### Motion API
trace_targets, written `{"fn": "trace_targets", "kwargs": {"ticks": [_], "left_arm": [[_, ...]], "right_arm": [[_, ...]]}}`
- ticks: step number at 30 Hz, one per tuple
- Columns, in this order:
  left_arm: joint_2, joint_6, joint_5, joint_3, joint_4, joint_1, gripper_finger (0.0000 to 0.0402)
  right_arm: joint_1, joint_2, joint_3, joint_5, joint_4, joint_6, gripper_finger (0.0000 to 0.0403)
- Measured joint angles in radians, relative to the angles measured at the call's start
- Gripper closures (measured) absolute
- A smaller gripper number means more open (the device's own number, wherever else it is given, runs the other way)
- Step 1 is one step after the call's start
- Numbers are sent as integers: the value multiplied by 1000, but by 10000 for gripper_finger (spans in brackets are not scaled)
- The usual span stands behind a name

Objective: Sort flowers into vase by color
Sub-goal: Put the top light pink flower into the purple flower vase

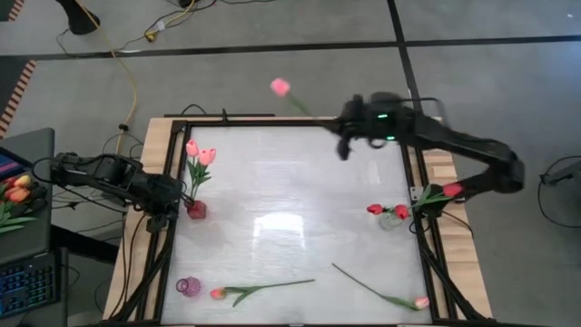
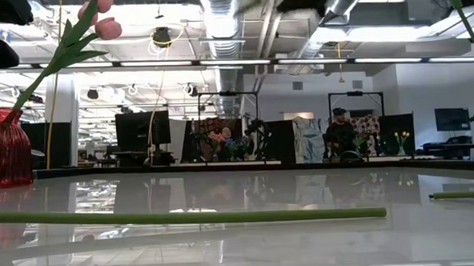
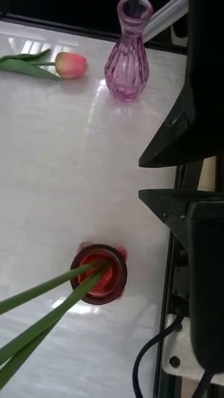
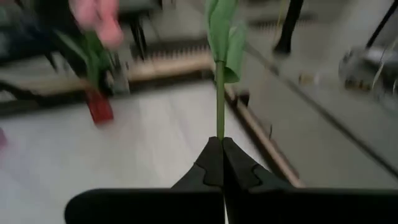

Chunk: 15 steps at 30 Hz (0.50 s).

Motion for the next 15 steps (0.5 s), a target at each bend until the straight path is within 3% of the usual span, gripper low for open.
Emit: {"fn": "trace_targets", "kwargs": {"ticks": [9,15], "left_arm": [[0,8,-2,0,0,0,349],[0,12,-10,0,0,0,349]], "right_arm": [[79,-327,1,1,0,68,387],[260,-392,1,10,45,112,387]]}}
